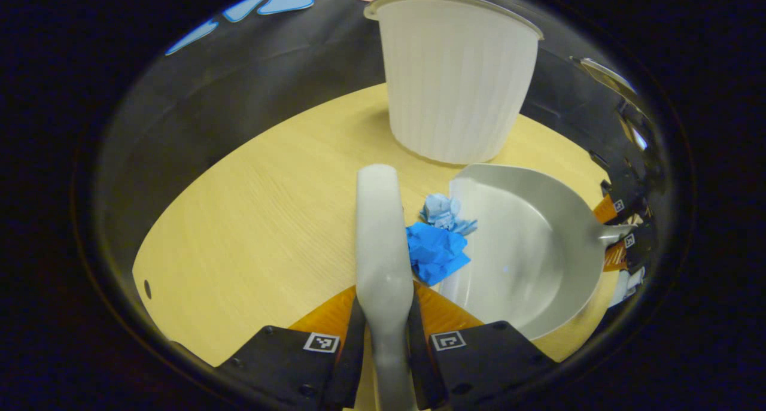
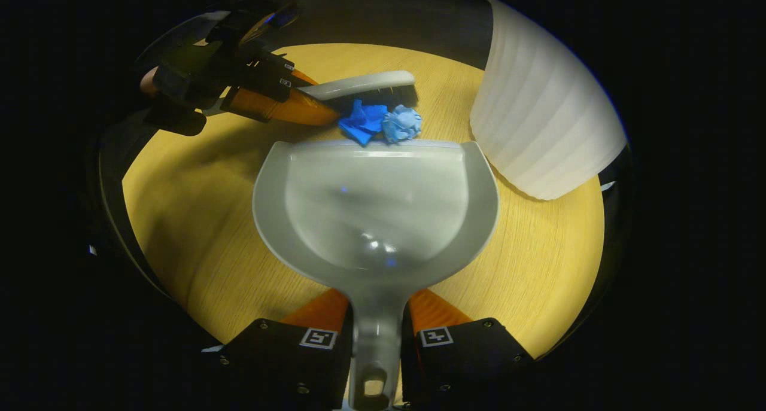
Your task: Pick up the small broom and dustpan from the desktop, sweep the trash into the dustpan with the broom, and then empty the trash into the garbage bin.
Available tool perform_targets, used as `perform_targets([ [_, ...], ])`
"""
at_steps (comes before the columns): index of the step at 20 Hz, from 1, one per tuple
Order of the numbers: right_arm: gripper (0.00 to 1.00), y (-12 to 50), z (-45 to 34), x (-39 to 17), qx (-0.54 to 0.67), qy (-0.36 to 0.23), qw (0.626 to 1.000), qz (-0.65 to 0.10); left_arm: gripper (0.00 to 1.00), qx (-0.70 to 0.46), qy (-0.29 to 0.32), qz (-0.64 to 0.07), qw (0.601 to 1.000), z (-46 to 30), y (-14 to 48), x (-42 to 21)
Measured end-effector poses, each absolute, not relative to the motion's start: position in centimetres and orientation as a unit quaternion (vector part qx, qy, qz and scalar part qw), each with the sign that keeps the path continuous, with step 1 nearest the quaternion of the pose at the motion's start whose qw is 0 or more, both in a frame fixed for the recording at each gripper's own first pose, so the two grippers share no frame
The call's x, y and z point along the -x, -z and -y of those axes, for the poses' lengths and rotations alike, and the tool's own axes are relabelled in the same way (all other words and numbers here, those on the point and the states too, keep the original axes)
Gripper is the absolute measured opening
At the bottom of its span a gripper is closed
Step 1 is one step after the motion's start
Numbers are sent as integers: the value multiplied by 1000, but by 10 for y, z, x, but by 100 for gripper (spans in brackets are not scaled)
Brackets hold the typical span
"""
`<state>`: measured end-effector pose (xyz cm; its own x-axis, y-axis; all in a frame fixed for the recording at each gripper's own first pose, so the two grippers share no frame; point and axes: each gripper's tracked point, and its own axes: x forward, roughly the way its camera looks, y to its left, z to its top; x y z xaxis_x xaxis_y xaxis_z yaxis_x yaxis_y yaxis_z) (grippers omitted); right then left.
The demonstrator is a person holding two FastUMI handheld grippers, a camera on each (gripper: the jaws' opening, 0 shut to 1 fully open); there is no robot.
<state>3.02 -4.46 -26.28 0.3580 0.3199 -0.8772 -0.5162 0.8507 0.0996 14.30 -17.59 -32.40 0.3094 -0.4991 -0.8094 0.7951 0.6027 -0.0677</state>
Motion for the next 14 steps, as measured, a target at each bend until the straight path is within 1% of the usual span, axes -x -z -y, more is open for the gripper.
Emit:
perform_targets([
  [1, 36, 252, 44, -29, 96, -257, 819, -503, 41, -178, 423, -420, 783, 180, 317, -139],
  [2, 36, 238, 42, -26, 93, -259, 821, -500, 43, -180, 433, -417, 778, 183, 311, -137],
  [3, 36, 226, 43, -24, 91, -260, 822, -499, 41, -182, 441, -412, 776, 184, 305, -135],
  [5, 36, 203, 51, -21, 87, -262, 825, -494, 42, -179, 453, -406, 773, 189, 295, -131],
  [6, 36, 195, 56, -19, 84, -261, 827, -491, 39, -176, 457, -407, 771, 192, 290, -129],
  [8, 36, 175, 64, -17, 77, -259, 831, -487, 43, -172, 462, -409, 768, 196, 287, -123],
  [10, 36, 160, 71, -22, 76, -258, 834, -482, 43, -168, 463, -412, 767, 203, 288, -112],
  [11, 36, 154, 74, -24, 76, -257, 836, -479, 43, -168, 462, -412, 767, 204, 288, -111],
  [12, 36, 168, 70, -23, 76, -256, 838, -476, 39, -167, 459, -412, 769, 205, 287, -109],
  [13, 36, 171, 71, -25, 75, -255, 839, -475, 41, -165, 455, -411, 772, 205, 284, -109],
  [14, 36, 176, 71, -23, 73, -254, 841, -473, 41, -163, 449, -411, 777, 203, 282, -110],
])
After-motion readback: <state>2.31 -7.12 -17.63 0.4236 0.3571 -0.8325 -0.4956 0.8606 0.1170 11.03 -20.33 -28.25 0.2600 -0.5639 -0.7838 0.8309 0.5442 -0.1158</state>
